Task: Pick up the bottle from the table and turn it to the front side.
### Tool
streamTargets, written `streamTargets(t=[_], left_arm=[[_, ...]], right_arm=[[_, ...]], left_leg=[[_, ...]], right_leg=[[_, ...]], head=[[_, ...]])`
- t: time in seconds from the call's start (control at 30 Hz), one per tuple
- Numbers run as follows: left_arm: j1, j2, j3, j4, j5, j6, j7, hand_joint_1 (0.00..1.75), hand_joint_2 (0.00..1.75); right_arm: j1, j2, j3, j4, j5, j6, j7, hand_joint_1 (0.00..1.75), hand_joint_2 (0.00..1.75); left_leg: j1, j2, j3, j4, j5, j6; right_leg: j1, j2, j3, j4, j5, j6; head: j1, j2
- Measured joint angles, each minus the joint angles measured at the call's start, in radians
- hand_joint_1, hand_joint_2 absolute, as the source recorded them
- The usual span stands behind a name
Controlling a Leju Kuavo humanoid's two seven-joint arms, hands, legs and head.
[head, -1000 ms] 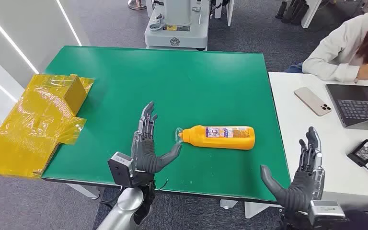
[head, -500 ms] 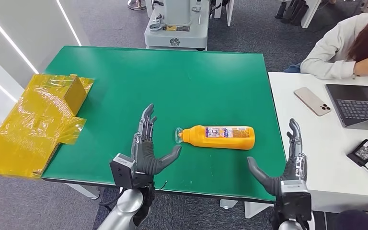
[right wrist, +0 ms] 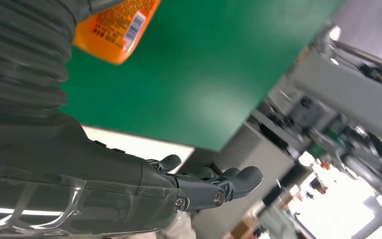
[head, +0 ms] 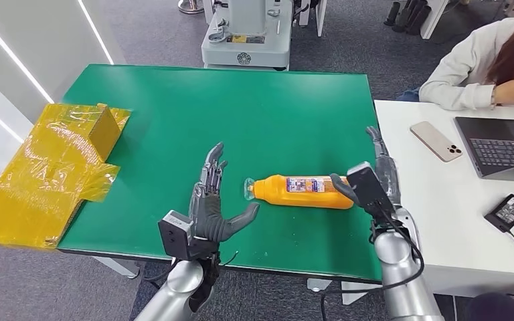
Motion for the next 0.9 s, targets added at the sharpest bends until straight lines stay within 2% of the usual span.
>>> streamTargets(t=[0.17,0.33,0.57,0.73,0.9], left_arm=[[-0.008,0.004,-0.009,0.019,0.002,-0.001,0.001,0.0,1.75],[-0.01,0.014,-0.009,0.026,0.006,0.002,0.008,0.0,1.75],[-0.01,0.02,-0.012,0.026,0.006,0.0,0.026,0.0,1.75],[-0.01,0.025,-0.016,0.026,0.014,-0.003,0.036,0.0,1.75],[-0.017,0.026,-0.02,0.032,0.029,-0.014,0.043,0.0,1.75]], right_arm=[[-0.149,-0.011,0.05,0.223,0.027,0.069,0.038,0.0,1.75],[-0.231,-0.018,0.106,0.38,0.056,0.11,0.037,0.0,1.75],[-0.285,-0.022,0.204,0.501,0.12,0.223,0.073,0.0,1.75],[-0.319,-0.044,0.272,0.548,0.146,0.301,0.095,0.0,1.75],[-0.361,-0.074,0.328,0.586,0.144,0.455,0.111,0.0,1.75]], left_leg=[[0.0,0.0,0.0,0.0,0.0,0.0],[0.0,0.0,0.0,0.0,0.0,0.0],[0.0,0.0,0.0,0.0,0.0,0.0],[0.0,0.0,0.0,0.0,0.0,0.0],[0.0,0.0,0.0,0.0,0.0,0.0]], right_leg=[[0.0,0.0,0.0,0.0,0.0,0.0],[0.0,0.0,0.0,0.0,0.0,0.0],[0.0,0.0,0.0,0.0,0.0,0.0],[0.0,0.0,0.0,0.0,0.0,0.0],[0.0,0.0,0.0,0.0,0.0,0.0]], head=[[0.0,0.0],[0.0,0.0],[0.0,0.0],[0.0,0.0],[0.0,0.0]])
